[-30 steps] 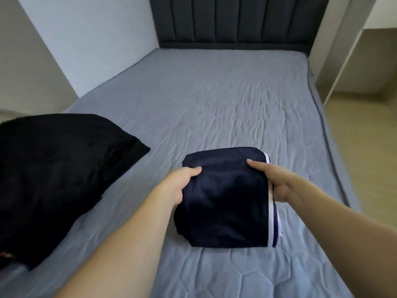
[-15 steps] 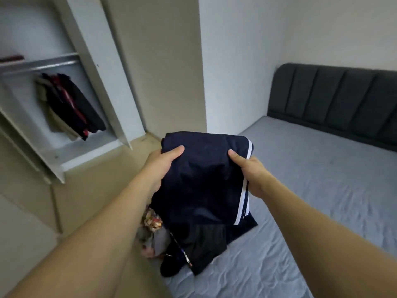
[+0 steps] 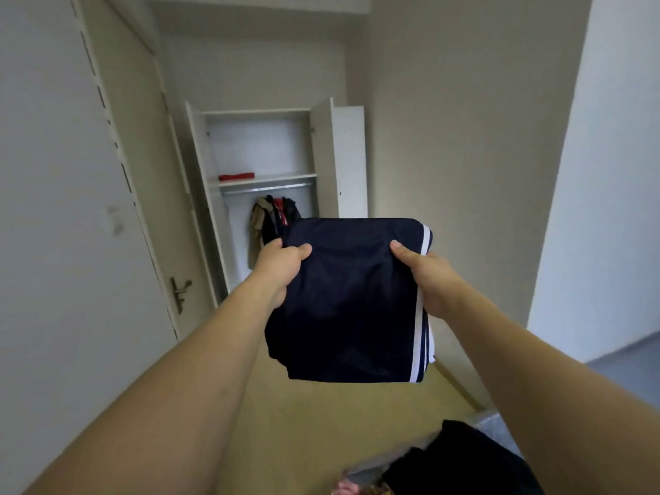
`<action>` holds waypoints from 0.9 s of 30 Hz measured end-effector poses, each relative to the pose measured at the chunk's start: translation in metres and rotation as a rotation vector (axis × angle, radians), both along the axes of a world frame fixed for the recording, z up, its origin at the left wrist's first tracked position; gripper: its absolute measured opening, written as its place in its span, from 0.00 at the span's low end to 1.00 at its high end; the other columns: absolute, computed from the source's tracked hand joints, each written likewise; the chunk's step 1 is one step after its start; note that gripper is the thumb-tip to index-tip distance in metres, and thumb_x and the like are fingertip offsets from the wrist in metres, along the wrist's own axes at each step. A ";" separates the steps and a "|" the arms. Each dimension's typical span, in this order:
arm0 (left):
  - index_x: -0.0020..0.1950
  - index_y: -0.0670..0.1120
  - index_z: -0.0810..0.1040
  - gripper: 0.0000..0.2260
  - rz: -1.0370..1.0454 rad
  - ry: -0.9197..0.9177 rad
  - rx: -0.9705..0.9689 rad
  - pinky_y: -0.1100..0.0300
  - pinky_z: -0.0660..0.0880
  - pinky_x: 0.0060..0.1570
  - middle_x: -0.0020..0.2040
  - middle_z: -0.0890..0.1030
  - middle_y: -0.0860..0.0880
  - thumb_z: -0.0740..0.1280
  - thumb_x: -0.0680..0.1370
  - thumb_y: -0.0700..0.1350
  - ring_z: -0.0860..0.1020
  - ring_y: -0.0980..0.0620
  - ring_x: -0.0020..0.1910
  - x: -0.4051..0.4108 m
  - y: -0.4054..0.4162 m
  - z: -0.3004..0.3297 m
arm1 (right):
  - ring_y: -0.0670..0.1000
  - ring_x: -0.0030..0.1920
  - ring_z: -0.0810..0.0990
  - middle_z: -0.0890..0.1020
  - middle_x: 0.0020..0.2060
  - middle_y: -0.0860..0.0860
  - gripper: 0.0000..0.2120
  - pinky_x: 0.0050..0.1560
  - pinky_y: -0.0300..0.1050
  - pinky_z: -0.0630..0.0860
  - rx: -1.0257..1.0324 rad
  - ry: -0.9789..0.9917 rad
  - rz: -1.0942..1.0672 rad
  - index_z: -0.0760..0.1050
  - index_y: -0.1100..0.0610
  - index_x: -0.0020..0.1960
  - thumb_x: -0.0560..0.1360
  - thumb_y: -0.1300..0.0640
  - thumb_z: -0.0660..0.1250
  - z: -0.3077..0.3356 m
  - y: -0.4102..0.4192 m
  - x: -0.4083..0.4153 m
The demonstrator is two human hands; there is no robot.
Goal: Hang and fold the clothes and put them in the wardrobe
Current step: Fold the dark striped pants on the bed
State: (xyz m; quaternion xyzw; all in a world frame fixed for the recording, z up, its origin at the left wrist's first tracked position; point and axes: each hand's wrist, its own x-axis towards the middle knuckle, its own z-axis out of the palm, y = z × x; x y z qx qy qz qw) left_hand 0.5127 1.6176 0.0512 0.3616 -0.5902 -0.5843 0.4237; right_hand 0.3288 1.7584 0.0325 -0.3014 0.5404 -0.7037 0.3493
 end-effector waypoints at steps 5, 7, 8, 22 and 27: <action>0.62 0.44 0.77 0.13 0.034 0.028 0.000 0.52 0.82 0.39 0.51 0.84 0.44 0.71 0.77 0.43 0.84 0.44 0.47 -0.017 -0.156 0.037 | 0.54 0.44 0.86 0.86 0.47 0.54 0.18 0.41 0.47 0.82 -0.011 0.025 0.044 0.78 0.57 0.56 0.72 0.48 0.74 0.041 -0.167 -0.030; 0.60 0.44 0.78 0.11 0.055 0.061 -0.008 0.55 0.81 0.35 0.49 0.84 0.45 0.70 0.78 0.41 0.84 0.46 0.44 -0.018 -0.215 0.048 | 0.54 0.43 0.86 0.86 0.45 0.54 0.19 0.39 0.47 0.82 0.001 0.044 0.063 0.78 0.58 0.56 0.71 0.48 0.74 0.056 -0.231 -0.036; 0.59 0.44 0.79 0.10 0.070 0.073 -0.013 0.55 0.80 0.34 0.48 0.84 0.45 0.70 0.78 0.41 0.84 0.46 0.43 -0.019 -0.244 0.053 | 0.55 0.44 0.86 0.86 0.45 0.54 0.20 0.41 0.48 0.82 0.006 0.052 0.071 0.78 0.58 0.56 0.71 0.47 0.74 0.061 -0.262 -0.039; 0.65 0.43 0.75 0.14 0.100 0.058 -0.043 0.49 0.79 0.53 0.54 0.81 0.45 0.67 0.79 0.41 0.81 0.44 0.52 -0.068 -0.695 0.055 | 0.53 0.41 0.84 0.84 0.43 0.53 0.11 0.32 0.43 0.79 -0.022 0.098 0.053 0.77 0.55 0.45 0.72 0.50 0.74 0.078 -0.715 -0.086; 0.58 0.45 0.77 0.08 0.114 0.040 -0.053 0.56 0.79 0.41 0.52 0.81 0.46 0.67 0.80 0.40 0.80 0.46 0.49 -0.117 -0.838 0.073 | 0.56 0.48 0.83 0.84 0.48 0.54 0.13 0.44 0.50 0.81 -0.018 0.100 0.037 0.77 0.56 0.50 0.72 0.49 0.74 0.090 -0.860 -0.130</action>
